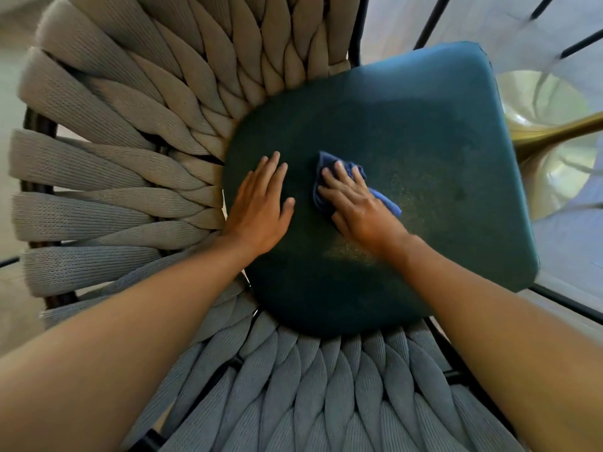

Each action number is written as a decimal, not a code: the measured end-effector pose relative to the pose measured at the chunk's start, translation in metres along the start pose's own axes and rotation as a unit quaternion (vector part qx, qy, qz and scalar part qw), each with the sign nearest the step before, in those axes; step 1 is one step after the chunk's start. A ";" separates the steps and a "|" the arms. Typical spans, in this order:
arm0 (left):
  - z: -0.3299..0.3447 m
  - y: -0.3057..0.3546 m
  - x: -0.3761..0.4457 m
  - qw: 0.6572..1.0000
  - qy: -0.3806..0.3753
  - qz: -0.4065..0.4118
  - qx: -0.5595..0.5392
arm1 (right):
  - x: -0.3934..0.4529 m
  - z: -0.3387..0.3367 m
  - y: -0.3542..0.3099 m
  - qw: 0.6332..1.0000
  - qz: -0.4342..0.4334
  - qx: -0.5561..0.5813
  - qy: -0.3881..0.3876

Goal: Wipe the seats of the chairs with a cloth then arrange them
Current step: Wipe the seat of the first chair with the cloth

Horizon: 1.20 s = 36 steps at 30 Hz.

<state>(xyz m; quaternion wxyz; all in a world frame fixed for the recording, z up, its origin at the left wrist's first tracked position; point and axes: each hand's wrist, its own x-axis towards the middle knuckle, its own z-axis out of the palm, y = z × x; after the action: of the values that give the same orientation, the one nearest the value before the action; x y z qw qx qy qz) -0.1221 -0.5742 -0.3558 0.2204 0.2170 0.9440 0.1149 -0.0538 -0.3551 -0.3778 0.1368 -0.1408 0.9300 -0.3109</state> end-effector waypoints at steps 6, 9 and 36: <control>-0.005 -0.015 -0.015 1.000 -0.002 0.002 0.002 | -0.036 -0.022 -0.007 0.983 0.104 0.113 0.100; -0.001 -0.019 -0.024 1.000 -0.004 0.002 0.000 | -0.007 -0.045 0.000 0.957 0.157 0.120 0.214; 0.012 0.030 -0.059 0.962 0.149 -0.175 -0.150 | -0.046 0.000 -0.052 0.988 0.057 0.087 0.117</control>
<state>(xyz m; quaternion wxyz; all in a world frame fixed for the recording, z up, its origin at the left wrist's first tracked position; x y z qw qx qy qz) -0.0581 -0.5739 -0.3352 0.1238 -0.0064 0.9613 0.2462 -0.0020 -0.3783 -0.3379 0.0561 -0.0382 0.9154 -0.3968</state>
